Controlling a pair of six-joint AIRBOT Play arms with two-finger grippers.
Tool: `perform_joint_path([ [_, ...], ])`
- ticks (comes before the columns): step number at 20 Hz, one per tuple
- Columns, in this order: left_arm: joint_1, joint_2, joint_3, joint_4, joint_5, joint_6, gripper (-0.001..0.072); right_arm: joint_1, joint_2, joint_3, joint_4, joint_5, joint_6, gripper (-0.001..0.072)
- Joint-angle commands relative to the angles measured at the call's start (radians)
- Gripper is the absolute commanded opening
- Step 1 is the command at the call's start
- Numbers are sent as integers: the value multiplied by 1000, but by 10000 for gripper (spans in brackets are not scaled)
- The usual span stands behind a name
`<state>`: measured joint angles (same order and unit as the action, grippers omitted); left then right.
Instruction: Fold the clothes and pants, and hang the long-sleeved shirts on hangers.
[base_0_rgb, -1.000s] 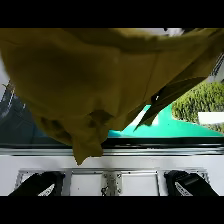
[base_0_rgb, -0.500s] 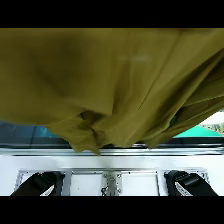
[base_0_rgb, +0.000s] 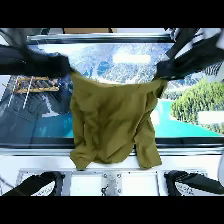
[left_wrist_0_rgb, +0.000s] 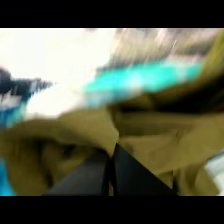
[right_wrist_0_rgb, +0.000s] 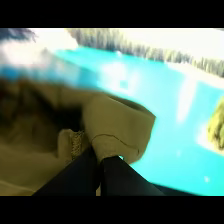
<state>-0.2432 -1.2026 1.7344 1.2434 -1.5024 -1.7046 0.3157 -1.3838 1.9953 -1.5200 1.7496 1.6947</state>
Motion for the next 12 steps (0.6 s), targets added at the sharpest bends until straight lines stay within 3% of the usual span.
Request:
perform_joint_path([
  [1, -1, -57, -142, 16, -253, 78, 12, 25, -63, -108, -30, 93, -19, 14],
  [7, -175, 164, -750, -27, -105, 73, 12, 84, 184, -601, -29, 94, 77, 15],
  [12, -299, 246, -905, -94, 45, 54, 12, 128, 267, -754, -24, 94, 138, 16],
])
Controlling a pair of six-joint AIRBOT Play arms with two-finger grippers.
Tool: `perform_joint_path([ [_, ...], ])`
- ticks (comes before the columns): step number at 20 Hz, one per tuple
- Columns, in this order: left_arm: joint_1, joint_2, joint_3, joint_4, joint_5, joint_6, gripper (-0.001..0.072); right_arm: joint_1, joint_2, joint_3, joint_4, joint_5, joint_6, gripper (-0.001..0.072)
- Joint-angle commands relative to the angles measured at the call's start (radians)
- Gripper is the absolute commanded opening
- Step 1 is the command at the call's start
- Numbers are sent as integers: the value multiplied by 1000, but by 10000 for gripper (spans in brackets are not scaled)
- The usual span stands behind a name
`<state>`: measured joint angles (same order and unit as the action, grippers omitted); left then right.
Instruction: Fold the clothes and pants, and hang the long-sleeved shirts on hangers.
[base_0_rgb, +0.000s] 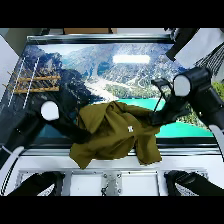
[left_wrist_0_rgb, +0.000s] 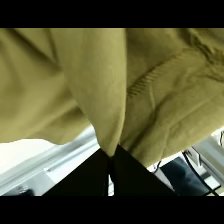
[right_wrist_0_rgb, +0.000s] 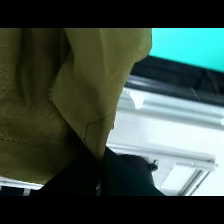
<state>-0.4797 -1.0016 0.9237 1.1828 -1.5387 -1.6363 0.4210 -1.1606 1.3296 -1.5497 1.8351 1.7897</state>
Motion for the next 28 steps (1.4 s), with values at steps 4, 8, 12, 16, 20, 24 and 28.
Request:
perform_joint_path([
  [4, -73, 56, -84, -31, 83, -9, 256, 27, 42, -88, 9, 2, 44, 17],
  [8, -32, 56, 50, 23, 101, -9, 666, 27, 42, -88, 8, 2, 43, 17],
  [12, 189, 55, 224, 219, 136, 7, 665, 27, 42, -88, 9, 2, 43, 17],
  [16, 500, -37, 381, 410, 175, 36, 666, 27, 42, -88, 9, 3, 43, 17],
  [20, 748, -222, 506, 446, 250, 63, 666, 27, 42, -88, 9, 2, 43, 17],
  [24, 867, -408, 557, 449, 399, 73, 665, 27, 42, -88, 9, 2, 43, 17],
  [28, 879, -575, 599, 452, 534, 130, 666, 27, 42, -88, 9, 2, 43, 17],
])
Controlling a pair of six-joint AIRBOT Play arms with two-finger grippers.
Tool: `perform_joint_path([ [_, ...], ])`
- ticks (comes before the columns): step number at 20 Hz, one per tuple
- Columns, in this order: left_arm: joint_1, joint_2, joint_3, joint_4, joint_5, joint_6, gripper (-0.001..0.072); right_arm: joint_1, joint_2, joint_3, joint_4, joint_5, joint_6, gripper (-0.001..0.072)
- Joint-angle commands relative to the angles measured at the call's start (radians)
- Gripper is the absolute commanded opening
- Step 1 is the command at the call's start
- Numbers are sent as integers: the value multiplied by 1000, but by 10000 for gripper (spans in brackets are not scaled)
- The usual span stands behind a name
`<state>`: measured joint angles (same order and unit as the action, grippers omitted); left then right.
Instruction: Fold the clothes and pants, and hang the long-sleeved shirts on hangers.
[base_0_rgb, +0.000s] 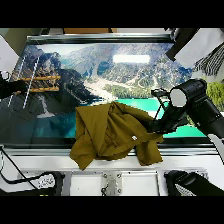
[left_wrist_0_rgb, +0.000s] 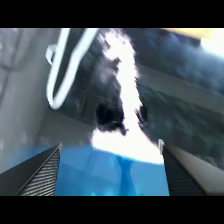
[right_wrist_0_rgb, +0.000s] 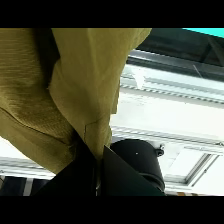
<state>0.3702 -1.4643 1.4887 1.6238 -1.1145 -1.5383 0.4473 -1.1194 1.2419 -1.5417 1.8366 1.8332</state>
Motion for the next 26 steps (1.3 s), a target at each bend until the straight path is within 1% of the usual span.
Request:
perform_joint_path([
  [1, 28, -157, 54, 34, 124, 31, 665, 1, 0, 0, 1, 1, 0, 17],
  [4, 26, -285, 135, 127, 123, 31, 665, 1, 0, 0, 1, 1, 0, 17],
  [7, 26, -396, 225, 167, 93, 31, 665, 1, 0, 0, 1, 1, 0, 17],
  [9, 26, -453, 266, 180, 93, 31, 665, 1, 0, 0, 1, 1, 0, 17],
  [12, 26, -521, 305, 238, 100, 31, 665, 1, 0, 0, 1, 1, 0, 17],
  [16, 26, -575, 305, 238, 107, 31, 665, 1, 0, 0, 1, 1, 0, 17],
  [26, 25, -577, 300, 236, 199, 31, 664, 1, 0, 0, 1, 1, 0, 17],
])
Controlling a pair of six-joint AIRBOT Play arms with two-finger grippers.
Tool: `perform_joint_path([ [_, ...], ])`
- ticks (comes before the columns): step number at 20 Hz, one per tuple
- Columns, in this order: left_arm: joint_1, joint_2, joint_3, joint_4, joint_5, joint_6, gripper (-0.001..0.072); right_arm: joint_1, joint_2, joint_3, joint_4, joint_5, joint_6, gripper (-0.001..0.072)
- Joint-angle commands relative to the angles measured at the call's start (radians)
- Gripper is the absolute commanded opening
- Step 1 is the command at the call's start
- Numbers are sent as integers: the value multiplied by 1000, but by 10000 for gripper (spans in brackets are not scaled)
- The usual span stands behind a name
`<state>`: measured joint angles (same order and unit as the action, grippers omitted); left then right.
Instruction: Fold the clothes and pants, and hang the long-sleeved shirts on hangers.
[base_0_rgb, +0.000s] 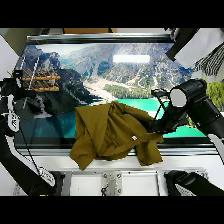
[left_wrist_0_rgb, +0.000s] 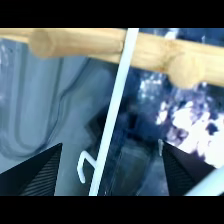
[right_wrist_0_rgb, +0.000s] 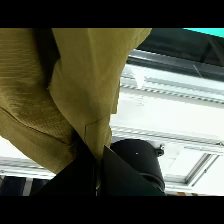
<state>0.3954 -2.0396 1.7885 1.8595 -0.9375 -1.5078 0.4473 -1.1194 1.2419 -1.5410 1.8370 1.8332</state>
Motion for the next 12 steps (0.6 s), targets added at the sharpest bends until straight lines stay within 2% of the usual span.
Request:
perform_joint_path([
  [1, -2, -2, 0, 0, 21, -1, 627, 1, 0, 0, 0, 0, 0, 17],
  [2, -2, -2, 0, 0, 19, 0, 451, 1, 0, 0, 0, 0, 0, 17],
  [3, -2, -2, 0, 0, 18, 0, 365, 1, 0, 0, 0, 0, 0, 17],
  [5, -4, -2, 0, 1, 19, -1, 364, 1, 0, 0, 0, 0, 0, 17],
  [6, -5, -2, 0, 1, 15, -1, 251, 1, 0, 0, 0, 0, 0, 17],
  [7, -6, -2, 0, 1, 12, 0, 102, 1, 0, 0, 0, 0, 0, 17],
  [8, -7, -2, 0, 1, 13, 0, 103, 1, 0, 0, 0, 0, 0, 17],
  [9, -7, -1, 0, 1, 13, 0, 30, 1, 0, 0, 0, 0, 0, 17],
  [10, -7, 0, 0, 1, 13, 0, 12, 1, 0, 0, 0, 0, 0, 17],
  [12, -7, 1, 0, 1, 6, 0, 12, 1, 0, 0, 0, 0, 0, 17],
])
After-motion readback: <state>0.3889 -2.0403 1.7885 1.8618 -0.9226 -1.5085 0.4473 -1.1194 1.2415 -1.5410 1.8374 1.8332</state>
